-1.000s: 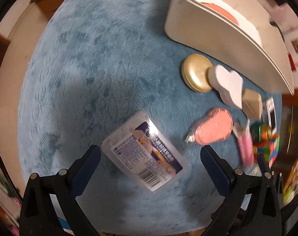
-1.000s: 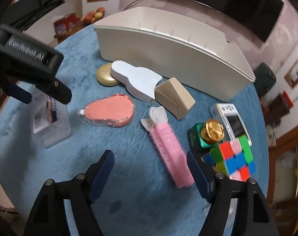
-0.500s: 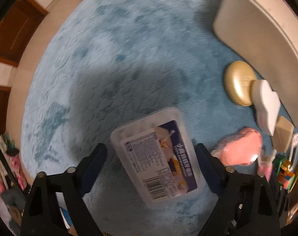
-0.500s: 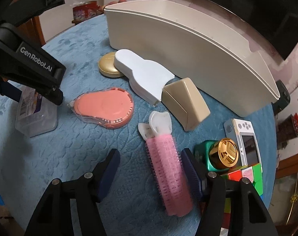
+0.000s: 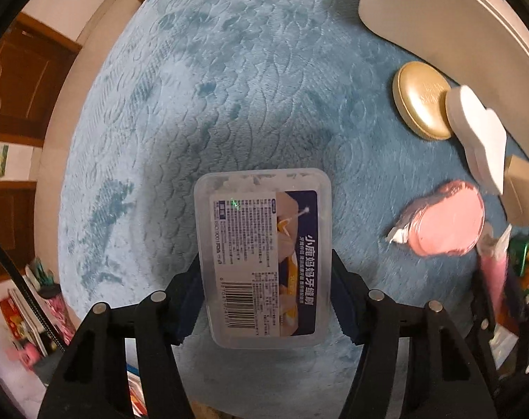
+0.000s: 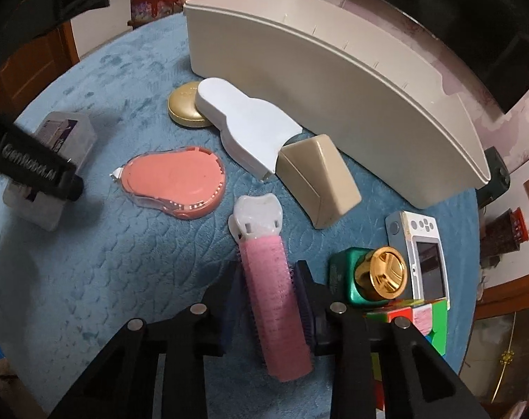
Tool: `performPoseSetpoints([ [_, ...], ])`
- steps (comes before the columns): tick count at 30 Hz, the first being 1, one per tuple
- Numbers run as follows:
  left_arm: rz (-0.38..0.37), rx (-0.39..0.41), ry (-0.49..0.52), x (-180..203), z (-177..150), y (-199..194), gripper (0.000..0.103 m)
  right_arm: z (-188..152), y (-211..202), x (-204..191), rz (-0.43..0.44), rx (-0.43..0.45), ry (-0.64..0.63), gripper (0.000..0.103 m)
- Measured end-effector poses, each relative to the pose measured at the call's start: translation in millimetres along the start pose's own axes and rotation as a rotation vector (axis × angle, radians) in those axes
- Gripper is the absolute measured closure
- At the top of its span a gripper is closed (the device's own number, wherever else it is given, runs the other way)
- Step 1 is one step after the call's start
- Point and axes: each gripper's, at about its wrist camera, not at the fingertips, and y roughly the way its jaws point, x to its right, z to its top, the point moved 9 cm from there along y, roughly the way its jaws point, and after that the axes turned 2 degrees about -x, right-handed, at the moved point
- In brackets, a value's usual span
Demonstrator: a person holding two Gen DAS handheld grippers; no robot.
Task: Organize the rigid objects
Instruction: 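Carry the toothpick box and hair roller into the bin and open both tools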
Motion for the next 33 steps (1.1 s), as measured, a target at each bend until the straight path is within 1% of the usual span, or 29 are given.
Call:
performPoseSetpoints([
  [1,0.002,-0.002,0.014,0.0,-1.3,0.4,0.036,1.1,0.6,1.0,0.008,-0.007,0.012,0.070],
  [4,-0.007,-0.006,0.037,-0.1,8.4,-5.7,0.036,4.5,2.1,3.4,0.026,-0.026,0.033,0.072],
  [6,-0.008,-0.002,0.056,1.6,14.2,-9.4,0.037,6.0,0.9,5.4,0.042,-0.035,0.046,0.075],
  [7,-0.006,0.002,0.067,1.3,22.2,-8.6,0.037,6.6,-1.2,6.8,0.054,-0.039,0.059,0.076],
  [11,-0.002,0.046,0.114,-9.7,29.6,-28.1,0.037,13.7,-20.1,15.3,0.121,-0.034,0.138,0.079],
  [16,-0.025,0.147,0.172,-11.7,44.4,-75.4,0.037,35.7,-64.1,29.1,0.167,0.040,0.254,0.079],
  [20,-0.067,0.236,0.233,-1.9,65.0,-117.5,0.037,56.4,-97.6,50.5,0.173,0.104,0.342,0.079],
  [24,-0.115,0.326,0.317,20.1,93.5,-166.5,0.037,83.2,-130.8,78.9,0.157,0.176,0.410,0.079],
  [28,-0.148,0.424,0.399,48.0,110.8,-209.9,0.037,110.3,-152.8,106.7,0.146,0.232,0.459,0.079],
  [33,-0.175,0.488,0.453,83.6,146.2,-245.5,0.036,148.9,-162.6,144.1,0.119,0.282,0.520,0.079],
])
